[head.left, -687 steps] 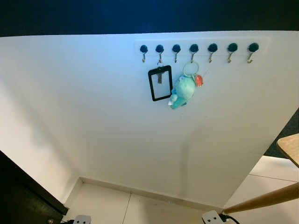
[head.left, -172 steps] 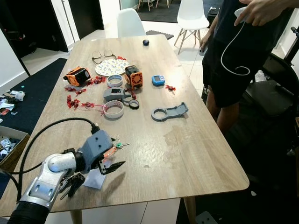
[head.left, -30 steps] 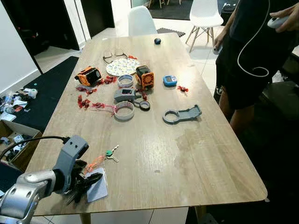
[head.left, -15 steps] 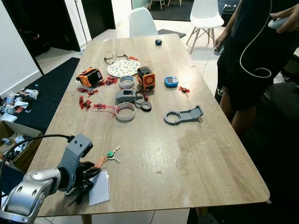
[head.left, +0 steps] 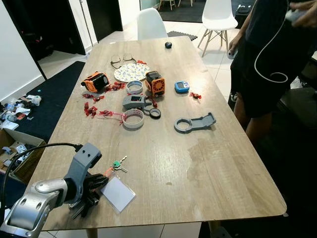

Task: Hang keys on a hook

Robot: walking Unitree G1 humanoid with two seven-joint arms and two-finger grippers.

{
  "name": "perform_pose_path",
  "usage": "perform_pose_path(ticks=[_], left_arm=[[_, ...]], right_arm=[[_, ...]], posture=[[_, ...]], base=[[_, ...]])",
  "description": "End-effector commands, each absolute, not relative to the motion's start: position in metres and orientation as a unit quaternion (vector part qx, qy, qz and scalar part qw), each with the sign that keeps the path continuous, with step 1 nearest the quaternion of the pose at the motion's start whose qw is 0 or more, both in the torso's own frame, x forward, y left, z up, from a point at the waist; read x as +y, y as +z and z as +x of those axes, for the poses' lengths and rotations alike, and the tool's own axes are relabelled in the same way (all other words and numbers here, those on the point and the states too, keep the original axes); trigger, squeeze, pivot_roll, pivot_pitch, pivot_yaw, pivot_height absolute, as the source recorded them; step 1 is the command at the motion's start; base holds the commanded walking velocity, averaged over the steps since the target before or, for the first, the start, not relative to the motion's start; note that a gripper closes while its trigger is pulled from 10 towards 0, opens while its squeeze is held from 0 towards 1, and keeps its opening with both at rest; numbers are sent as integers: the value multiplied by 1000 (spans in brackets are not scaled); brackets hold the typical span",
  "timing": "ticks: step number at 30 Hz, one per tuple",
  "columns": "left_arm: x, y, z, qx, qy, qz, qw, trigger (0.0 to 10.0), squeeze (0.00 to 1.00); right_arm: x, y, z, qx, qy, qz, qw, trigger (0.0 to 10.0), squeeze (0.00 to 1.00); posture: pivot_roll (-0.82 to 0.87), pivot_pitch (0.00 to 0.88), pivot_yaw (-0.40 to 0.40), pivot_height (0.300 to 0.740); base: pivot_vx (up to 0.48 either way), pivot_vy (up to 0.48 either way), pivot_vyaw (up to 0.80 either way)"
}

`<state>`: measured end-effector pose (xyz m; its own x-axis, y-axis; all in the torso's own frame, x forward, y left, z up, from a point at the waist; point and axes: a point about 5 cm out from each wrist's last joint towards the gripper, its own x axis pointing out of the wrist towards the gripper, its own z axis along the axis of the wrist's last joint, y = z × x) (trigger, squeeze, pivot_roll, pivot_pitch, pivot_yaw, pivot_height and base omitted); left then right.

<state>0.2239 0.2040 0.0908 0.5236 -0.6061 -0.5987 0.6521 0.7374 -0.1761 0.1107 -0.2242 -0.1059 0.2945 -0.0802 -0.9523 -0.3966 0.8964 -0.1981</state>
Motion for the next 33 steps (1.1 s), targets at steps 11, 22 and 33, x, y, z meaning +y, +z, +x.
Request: perform_pose_path(ticks=[11, 22, 33], left_arm=[[167, 165, 221, 96, -508, -132, 846, 10000, 0], [170, 198, 225, -28, -503, -193, 842, 10000, 0], [197, 218, 231, -139, -436, -261, 850, 10000, 0]], right_arm=[[-219, -107, 110, 586, 104, -196, 779, 10000, 0], [-217, -107, 111, 586, 107, -195, 779, 10000, 0], [-214, -107, 111, 583, 120, -187, 781, 10000, 0]], posture=[[-34, 35, 54, 740], [-25, 38, 53, 740], [-20, 39, 48, 740]], base=[[0, 0, 0], [0, 0, 0], [0, 0, 0]])
